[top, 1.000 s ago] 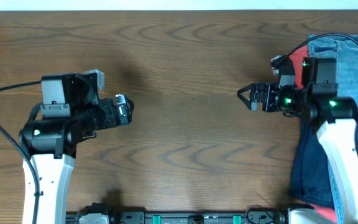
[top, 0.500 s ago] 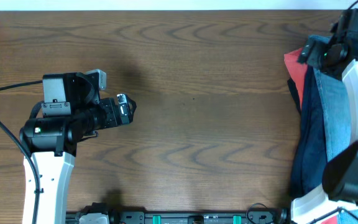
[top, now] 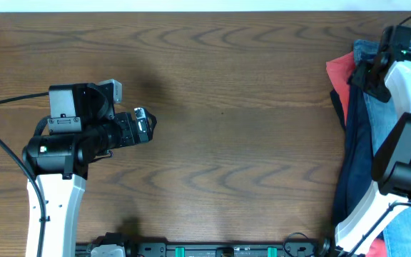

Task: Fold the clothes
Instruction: 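Move the right gripper over the clothes stack toward the light-blue jeans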

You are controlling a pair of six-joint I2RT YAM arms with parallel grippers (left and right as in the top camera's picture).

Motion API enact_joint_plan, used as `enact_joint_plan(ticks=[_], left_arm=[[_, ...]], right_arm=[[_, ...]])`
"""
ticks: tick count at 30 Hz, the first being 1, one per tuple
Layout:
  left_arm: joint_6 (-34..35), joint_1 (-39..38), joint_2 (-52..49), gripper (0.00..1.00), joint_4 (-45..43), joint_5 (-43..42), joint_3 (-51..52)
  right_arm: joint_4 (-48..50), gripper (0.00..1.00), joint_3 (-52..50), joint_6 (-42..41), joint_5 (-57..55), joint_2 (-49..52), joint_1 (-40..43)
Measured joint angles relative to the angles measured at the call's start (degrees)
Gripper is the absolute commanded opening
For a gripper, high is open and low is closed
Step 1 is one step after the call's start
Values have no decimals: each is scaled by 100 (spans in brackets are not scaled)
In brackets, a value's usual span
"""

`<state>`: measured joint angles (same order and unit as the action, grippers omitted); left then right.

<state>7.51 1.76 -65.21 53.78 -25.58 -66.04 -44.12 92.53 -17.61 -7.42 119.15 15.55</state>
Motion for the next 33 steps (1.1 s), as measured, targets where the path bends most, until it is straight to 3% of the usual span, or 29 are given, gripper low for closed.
enact_joint_plan(ticks=[3, 6, 8, 17, 18, 23, 28, 30, 33], left_arm=[[0, 0, 0, 98, 0, 0, 0], [0, 0, 0, 98, 0, 0, 0], [2, 0, 0, 98, 0, 0, 0], [0, 0, 0, 98, -4, 0, 0], [2, 0, 0, 98, -4, 0, 0], [0, 0, 0, 98, -7, 0, 0], [0, 0, 0, 98, -7, 0, 0], [0, 0, -2, 98, -7, 0, 0], [2, 0, -2, 98, -9, 0, 0]], right_arm=[[-26, 54, 0, 15, 7, 85, 0], [-66, 14, 0, 11, -26, 122, 2], [-70, 1, 0, 4, -96, 125, 2], [-68, 1, 0, -22, -20, -55, 127], [-74, 5, 0, -22, -7, -142, 127], [-90, 48, 22, 48, 160, -817, 122], [-87, 73, 74, 260, 251, -935, 120], [-66, 75, 74, 393, 269, -789, 120], [-33, 68, 74, 649, 332, -457, 120]])
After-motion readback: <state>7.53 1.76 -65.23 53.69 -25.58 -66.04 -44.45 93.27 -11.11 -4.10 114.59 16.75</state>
